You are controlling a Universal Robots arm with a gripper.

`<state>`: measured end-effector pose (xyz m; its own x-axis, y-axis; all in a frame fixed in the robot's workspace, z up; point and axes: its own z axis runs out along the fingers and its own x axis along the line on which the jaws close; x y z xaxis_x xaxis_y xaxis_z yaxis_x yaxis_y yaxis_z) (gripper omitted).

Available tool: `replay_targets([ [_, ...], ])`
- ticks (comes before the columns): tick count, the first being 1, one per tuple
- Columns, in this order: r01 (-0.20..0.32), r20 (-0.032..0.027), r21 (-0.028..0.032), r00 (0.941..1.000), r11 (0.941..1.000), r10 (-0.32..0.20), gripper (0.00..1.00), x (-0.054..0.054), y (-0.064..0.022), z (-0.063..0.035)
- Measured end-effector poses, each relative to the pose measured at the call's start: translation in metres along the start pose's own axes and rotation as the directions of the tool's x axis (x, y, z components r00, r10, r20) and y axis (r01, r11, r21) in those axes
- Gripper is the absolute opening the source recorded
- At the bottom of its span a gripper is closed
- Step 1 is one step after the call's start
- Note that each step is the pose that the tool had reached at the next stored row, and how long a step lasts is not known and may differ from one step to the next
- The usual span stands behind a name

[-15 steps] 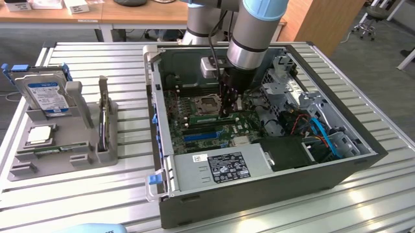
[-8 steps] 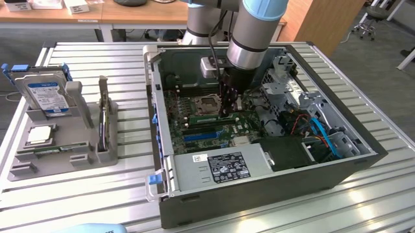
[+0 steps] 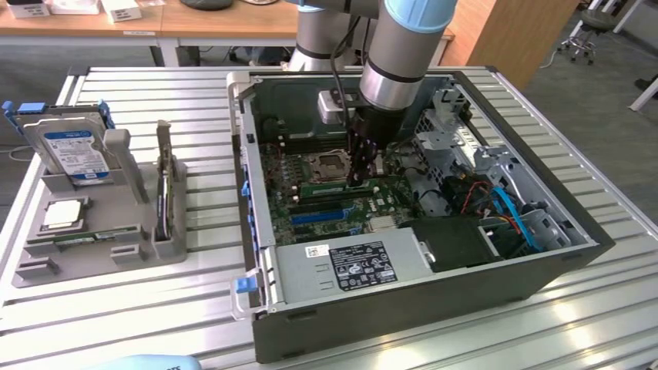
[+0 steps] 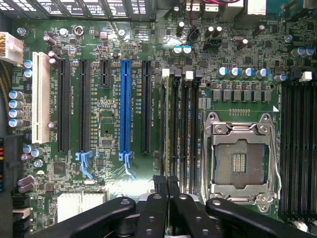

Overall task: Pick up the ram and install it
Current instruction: 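Insert the ram into the slot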

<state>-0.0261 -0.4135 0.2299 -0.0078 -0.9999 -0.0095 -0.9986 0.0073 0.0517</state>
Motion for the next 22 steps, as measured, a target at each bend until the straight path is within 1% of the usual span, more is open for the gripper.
replay_targets([
  [22,0.0,0.0001,0.0,1.0,1.0,0.0,0.12,-0.0005,0.0003,0.001],
])
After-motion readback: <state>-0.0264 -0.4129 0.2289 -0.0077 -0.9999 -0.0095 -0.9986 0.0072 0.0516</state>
